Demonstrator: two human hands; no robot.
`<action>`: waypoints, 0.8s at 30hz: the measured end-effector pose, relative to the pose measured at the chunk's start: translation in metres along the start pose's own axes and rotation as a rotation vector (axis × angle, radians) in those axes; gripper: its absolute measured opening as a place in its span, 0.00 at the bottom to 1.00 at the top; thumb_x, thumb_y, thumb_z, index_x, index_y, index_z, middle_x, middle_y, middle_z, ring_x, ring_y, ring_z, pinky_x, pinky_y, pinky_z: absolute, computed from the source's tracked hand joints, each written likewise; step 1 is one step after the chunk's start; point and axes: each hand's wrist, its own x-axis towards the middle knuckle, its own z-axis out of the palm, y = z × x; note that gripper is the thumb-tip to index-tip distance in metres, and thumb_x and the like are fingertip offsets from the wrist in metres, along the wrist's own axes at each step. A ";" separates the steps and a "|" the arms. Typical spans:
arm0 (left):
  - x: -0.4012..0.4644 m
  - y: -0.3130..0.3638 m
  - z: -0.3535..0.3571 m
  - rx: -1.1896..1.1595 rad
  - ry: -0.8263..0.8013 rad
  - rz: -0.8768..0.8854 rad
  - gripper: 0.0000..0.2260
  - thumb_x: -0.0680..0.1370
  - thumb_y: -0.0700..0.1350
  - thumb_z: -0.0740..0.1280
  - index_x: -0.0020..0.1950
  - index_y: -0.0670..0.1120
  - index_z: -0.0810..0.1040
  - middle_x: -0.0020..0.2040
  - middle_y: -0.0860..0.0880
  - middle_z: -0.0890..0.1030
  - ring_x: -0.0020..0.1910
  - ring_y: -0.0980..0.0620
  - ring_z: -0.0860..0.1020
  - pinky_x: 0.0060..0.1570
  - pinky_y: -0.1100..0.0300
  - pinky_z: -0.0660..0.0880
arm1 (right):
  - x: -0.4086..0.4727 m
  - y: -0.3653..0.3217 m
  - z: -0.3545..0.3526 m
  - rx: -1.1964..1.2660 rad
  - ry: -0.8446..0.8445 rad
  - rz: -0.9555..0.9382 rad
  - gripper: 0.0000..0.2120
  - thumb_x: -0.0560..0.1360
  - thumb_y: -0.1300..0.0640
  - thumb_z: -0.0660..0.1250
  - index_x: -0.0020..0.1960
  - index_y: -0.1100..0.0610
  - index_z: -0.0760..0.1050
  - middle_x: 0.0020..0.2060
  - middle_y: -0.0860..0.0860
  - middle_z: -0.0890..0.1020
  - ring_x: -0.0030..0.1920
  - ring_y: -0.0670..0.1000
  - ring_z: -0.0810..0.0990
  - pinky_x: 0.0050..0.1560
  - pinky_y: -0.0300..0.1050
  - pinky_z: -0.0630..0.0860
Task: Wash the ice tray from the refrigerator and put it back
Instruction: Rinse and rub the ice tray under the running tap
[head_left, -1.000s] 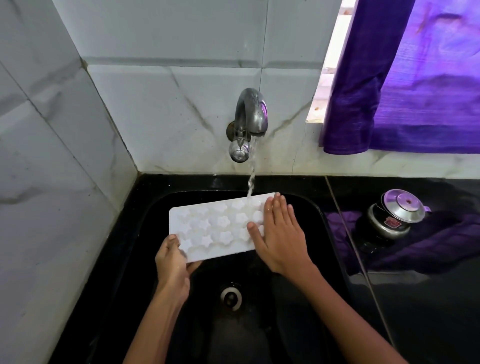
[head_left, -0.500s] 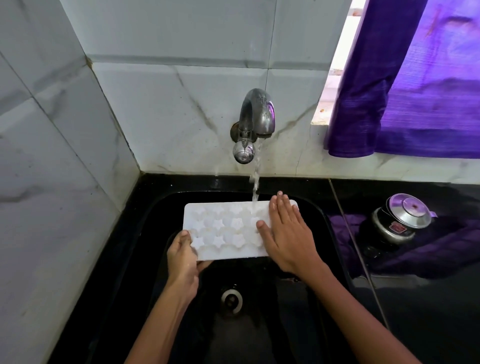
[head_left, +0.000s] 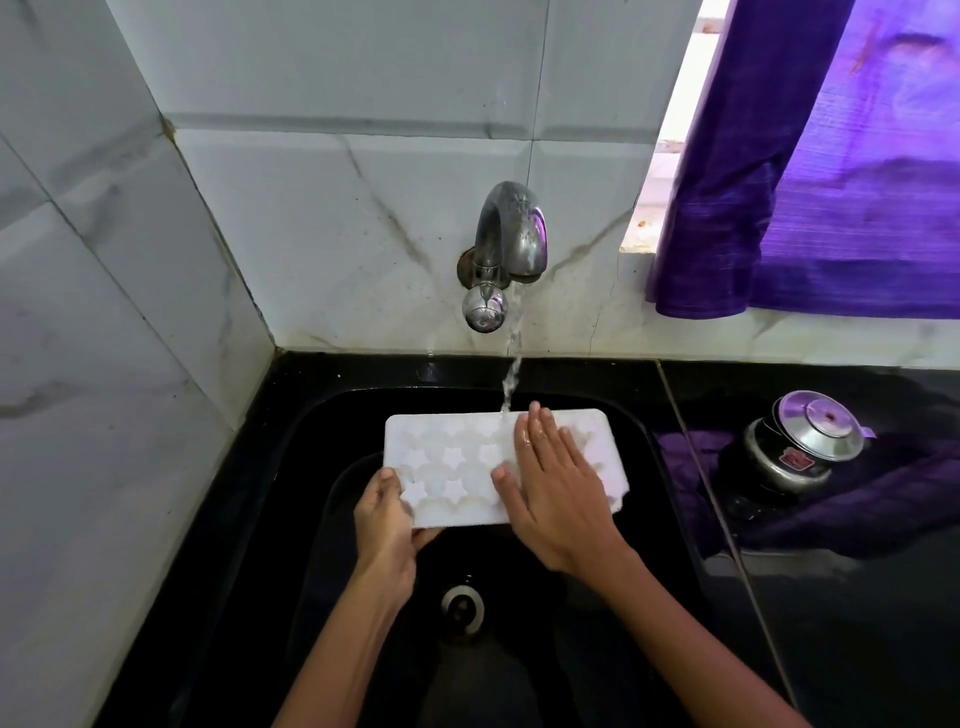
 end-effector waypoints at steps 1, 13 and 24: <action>-0.001 -0.003 0.005 0.018 -0.030 -0.002 0.12 0.83 0.46 0.54 0.52 0.47 0.76 0.44 0.47 0.82 0.39 0.51 0.82 0.31 0.57 0.80 | 0.005 -0.005 -0.001 -0.001 0.012 -0.010 0.33 0.78 0.40 0.37 0.76 0.59 0.38 0.76 0.54 0.39 0.75 0.49 0.33 0.71 0.41 0.31; 0.012 -0.005 0.018 -0.049 -0.027 -0.012 0.11 0.83 0.47 0.55 0.49 0.48 0.76 0.43 0.47 0.82 0.40 0.50 0.81 0.35 0.55 0.79 | -0.004 -0.010 0.002 0.001 0.048 -0.066 0.36 0.76 0.37 0.35 0.76 0.59 0.39 0.75 0.52 0.39 0.74 0.47 0.32 0.70 0.40 0.29; 0.012 -0.014 0.036 -0.039 -0.075 -0.024 0.10 0.82 0.48 0.57 0.52 0.47 0.77 0.44 0.48 0.82 0.37 0.53 0.80 0.27 0.62 0.77 | -0.004 -0.014 0.013 -0.146 0.152 -0.165 0.26 0.81 0.49 0.46 0.73 0.63 0.62 0.72 0.58 0.66 0.74 0.53 0.61 0.71 0.49 0.53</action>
